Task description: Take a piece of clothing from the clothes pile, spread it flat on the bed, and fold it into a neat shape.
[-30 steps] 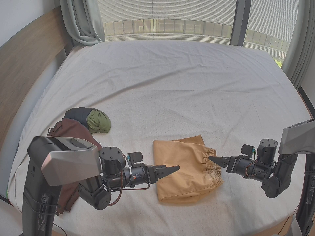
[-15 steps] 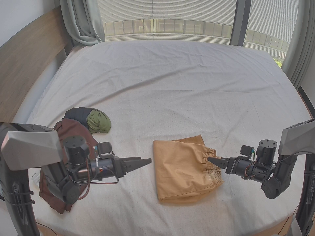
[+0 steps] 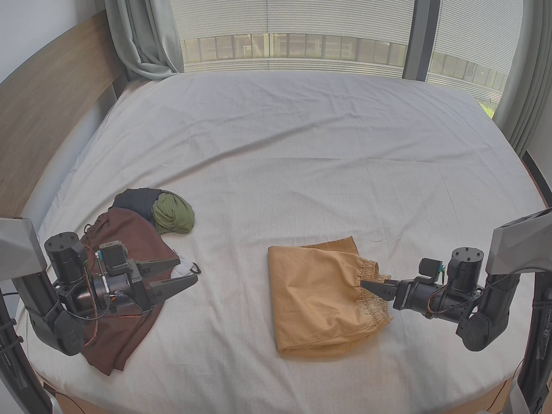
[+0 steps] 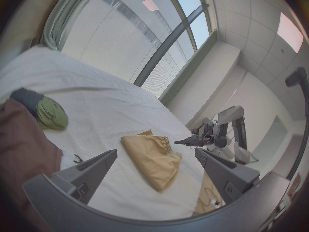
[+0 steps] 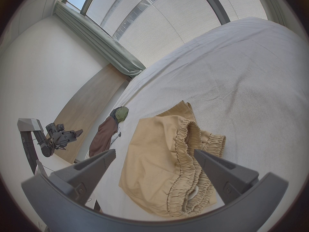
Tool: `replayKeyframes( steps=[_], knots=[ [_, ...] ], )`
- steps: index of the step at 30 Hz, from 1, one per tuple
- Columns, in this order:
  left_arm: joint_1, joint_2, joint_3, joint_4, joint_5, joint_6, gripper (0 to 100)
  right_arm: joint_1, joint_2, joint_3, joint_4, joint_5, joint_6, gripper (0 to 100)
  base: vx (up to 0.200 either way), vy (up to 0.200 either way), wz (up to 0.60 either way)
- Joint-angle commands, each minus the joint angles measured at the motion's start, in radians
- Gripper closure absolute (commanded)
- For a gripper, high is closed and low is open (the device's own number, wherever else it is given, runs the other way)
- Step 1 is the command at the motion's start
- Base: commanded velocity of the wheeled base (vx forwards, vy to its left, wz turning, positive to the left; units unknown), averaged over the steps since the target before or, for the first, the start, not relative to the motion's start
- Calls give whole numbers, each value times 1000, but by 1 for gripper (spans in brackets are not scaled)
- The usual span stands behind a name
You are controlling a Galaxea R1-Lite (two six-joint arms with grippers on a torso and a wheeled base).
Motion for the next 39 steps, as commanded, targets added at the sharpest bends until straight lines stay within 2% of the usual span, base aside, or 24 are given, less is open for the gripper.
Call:
replayKeyframes(
  steps=[1, 2, 3, 4, 6, 25, 39],
  knots=[
    [42, -11, 18, 0, -3, 62, 0, -1, 3, 12, 0, 1, -4, 0, 0, 0, 0],
    [62, 43, 10, 0, 0, 195, 0, -7, 13, 15, 0, -2, -40, 0, 0, 0, 0],
    [64, 44, 8, -2, 0, 203, 0, -7, 17, 15, 0, -2, -44, 0, 0, 0, 0],
    [77, 71, -7, -2, -3, 295, 0, -13, 50, 14, 0, -14, -80, 0, 0, 0, 0],
    [79, 77, -10, 0, -1, 345, 0, -19, 70, 12, 0, -34, -103, 0, 0, 0, 0],
    [70, 64, 35, 0, -3, 342, 0, -29, 184, 20, 0, -40, -109, 0, 0, 0, 0],
    [60, 40, 39, 0, -3, 332, 0, 13, 250, -15, 1, -59, -93, 0, 0, 0, 0]
  ],
)
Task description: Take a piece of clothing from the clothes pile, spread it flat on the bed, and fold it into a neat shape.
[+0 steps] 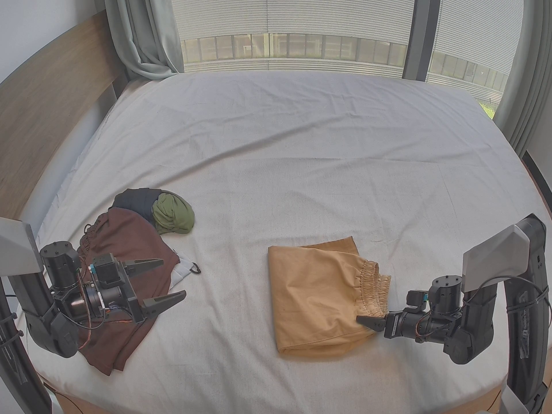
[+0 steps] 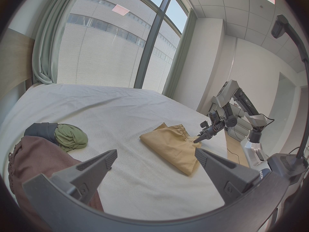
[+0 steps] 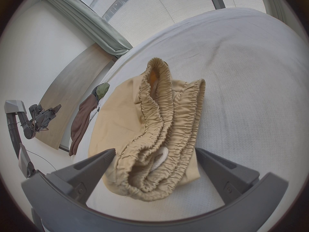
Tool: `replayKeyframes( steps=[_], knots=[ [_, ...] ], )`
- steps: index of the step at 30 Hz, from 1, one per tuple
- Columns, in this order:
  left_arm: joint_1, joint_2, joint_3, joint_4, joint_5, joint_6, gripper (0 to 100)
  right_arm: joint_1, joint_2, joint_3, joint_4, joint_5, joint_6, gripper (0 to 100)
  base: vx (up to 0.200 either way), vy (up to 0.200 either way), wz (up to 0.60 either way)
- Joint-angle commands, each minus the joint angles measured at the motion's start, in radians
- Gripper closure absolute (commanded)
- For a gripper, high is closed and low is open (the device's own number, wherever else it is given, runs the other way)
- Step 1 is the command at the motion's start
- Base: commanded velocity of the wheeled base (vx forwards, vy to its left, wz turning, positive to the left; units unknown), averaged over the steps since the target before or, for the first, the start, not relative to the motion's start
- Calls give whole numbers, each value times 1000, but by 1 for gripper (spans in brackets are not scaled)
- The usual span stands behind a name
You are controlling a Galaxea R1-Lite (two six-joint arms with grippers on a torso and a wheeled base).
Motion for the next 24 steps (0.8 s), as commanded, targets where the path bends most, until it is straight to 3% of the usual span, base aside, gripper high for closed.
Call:
replayKeyframes(
  steps=[1, 24],
  knots=[
    [-3, -4, -1, -1, 0, 0, 0, 17, 34, -22, -1, 2, 9, 0, 0, 0, 0],
    [-9, -13, 3, -1, -2, 0, 0, 45, 70, -52, -2, 0, 18, 0, 0, 0, 0]
  ],
)
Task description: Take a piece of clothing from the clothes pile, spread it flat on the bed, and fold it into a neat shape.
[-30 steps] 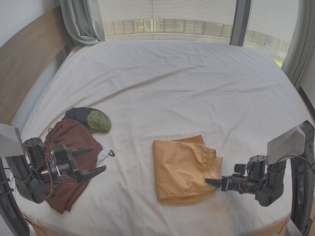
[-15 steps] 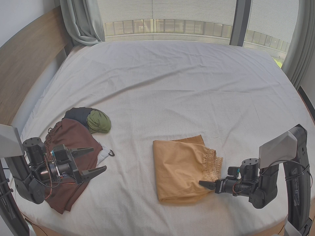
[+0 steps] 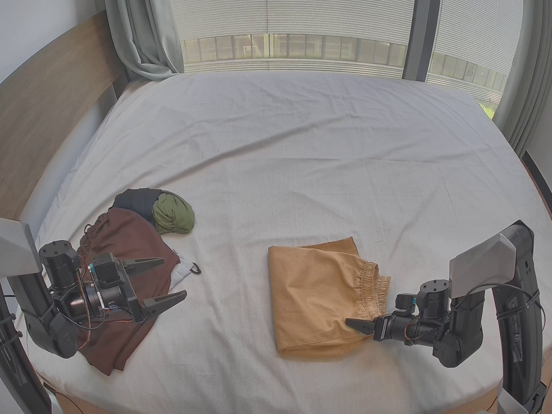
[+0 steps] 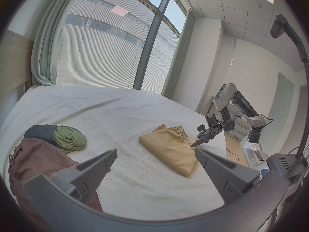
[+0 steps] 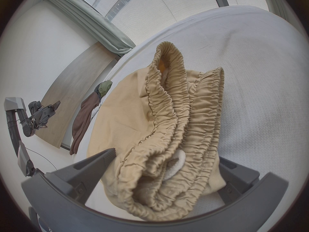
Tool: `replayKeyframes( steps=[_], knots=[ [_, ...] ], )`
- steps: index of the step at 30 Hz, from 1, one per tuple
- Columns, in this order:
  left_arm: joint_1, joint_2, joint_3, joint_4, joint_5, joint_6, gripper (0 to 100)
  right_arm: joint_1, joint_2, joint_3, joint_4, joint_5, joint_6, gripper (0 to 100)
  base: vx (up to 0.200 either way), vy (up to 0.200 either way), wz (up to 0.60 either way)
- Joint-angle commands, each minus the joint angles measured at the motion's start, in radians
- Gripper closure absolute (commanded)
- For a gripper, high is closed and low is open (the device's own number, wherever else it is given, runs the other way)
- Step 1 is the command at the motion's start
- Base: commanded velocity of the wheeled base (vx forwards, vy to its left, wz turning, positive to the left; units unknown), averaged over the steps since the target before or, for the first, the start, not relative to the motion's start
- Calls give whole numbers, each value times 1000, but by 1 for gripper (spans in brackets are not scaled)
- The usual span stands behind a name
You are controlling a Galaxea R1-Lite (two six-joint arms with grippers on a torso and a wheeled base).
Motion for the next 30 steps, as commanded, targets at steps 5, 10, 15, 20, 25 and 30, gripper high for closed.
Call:
replayKeyframes(
  steps=[5, 10, 15, 20, 25, 30],
  knots=[
    [-3, 1, 2, 0, 1, 4, 0, 2, 7, 1, 4, 1, 1, 100, 0, 0, 0],
    [-3, -1, 5, 0, 1, 4, 0, 2, 7, 1, 4, 1, 1, 100, 0, 0, 0],
    [-3, 1, 7, 0, 1, 7, 0, 27, -3, 12, 1, 4, 1, 100, 0, 0, 0],
    [-1, -2, 5, 0, 1, 11, 0, 82, -73, 30, 1, 4, 2, 100, 0, 0, 0],
    [9, -4, 12, 0, 0, 14, 0, 99, -179, 42, 1, 7, 2, 100, 0, 0, 0],
    [9, -5, 13, -2, 0, 17, 0, 100, -271, 33, 4, 11, 1, 100, 0, 0, 0]
  ],
)
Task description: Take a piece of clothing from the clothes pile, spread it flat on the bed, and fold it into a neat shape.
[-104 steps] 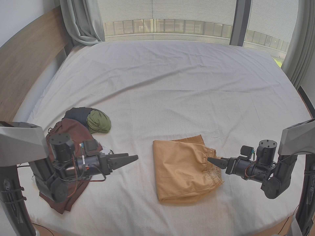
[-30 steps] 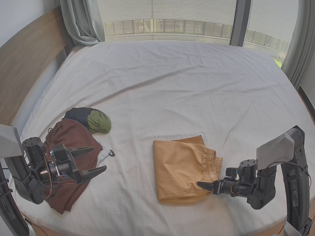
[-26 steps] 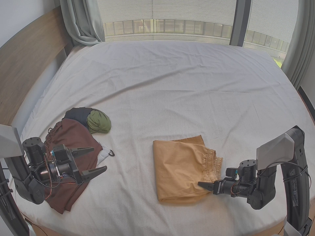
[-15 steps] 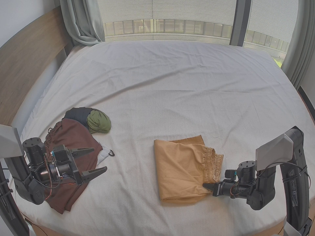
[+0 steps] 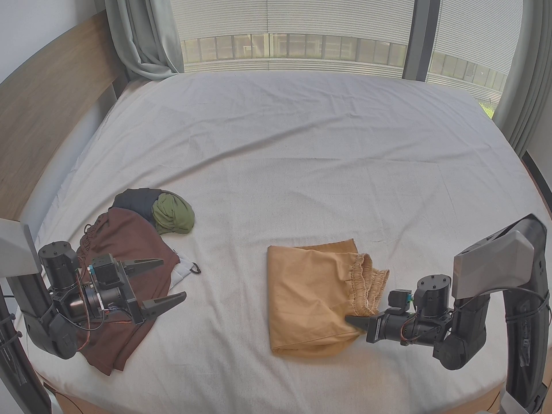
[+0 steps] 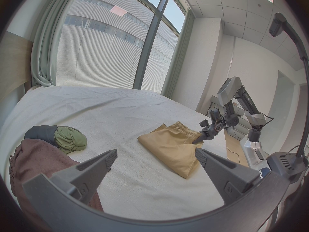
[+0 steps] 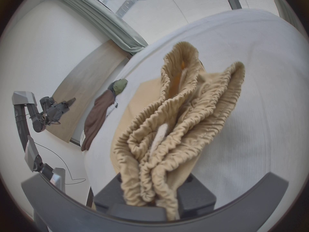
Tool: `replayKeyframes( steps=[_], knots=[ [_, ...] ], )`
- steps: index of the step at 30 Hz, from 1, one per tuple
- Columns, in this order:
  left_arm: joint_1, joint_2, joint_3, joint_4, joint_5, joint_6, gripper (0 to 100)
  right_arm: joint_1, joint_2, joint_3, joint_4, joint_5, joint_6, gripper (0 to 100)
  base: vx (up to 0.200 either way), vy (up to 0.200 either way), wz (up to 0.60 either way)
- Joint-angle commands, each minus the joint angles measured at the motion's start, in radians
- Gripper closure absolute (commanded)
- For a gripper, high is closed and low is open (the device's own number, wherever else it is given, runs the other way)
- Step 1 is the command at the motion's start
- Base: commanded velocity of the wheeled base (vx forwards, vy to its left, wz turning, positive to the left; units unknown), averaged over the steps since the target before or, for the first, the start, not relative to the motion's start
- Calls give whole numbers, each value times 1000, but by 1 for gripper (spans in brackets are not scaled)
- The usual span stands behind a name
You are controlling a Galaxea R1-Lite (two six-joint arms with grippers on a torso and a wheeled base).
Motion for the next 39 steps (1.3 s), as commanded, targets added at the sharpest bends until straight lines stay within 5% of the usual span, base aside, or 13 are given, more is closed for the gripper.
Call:
replayKeyframes(
  steps=[1, 12, 30, 39],
  knots=[
    [3, -5, 4, -1, 0, 2, 0, 9, -146, -2, -1, 7, -1, 100, 0, 0, 0],
    [2, -16, 12, -1, 0, 2, 0, 43, -270, -67, 1, 110, 19, 100, 0, 0, 0],
    [-5, -13, 16, -1, 0, 2, 0, 71, -272, -251, 18, 111, 66, 100, 0, 0, 0],
    [-6, -11, 24, -1, 0, 2, 0, 69, -273, -444, 210, 110, 69, 100, 0, 0, 0]
  ],
)
